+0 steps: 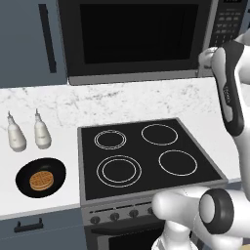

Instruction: Open the microwave, place the bowl with waffle inside the microwave, then close the microwave door and turn it on.

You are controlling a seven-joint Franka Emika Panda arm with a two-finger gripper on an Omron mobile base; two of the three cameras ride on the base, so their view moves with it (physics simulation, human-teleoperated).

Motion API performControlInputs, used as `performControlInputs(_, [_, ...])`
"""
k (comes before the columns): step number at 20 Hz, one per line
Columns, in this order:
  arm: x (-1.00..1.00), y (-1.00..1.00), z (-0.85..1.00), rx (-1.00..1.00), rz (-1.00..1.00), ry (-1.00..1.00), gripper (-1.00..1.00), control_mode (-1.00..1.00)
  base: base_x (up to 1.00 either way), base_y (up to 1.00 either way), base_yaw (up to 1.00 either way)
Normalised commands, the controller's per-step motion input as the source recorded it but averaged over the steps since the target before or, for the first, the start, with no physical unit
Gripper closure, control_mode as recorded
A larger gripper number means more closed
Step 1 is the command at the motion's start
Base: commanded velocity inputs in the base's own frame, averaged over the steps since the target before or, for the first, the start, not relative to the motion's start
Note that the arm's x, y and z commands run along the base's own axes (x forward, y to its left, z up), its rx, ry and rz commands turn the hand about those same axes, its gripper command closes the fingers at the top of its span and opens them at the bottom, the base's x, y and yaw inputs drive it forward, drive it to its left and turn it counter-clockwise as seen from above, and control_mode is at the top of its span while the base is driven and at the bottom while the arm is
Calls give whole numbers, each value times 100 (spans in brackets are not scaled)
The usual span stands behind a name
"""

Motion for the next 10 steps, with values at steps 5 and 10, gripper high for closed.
performControlInputs(5, [40, 0, 0, 0, 0, -12, -100, -100, 0, 0, 0])
performControlInputs(10, [42, 0, 0, 0, 0, -9, -100, -100, 0, 0, 0])
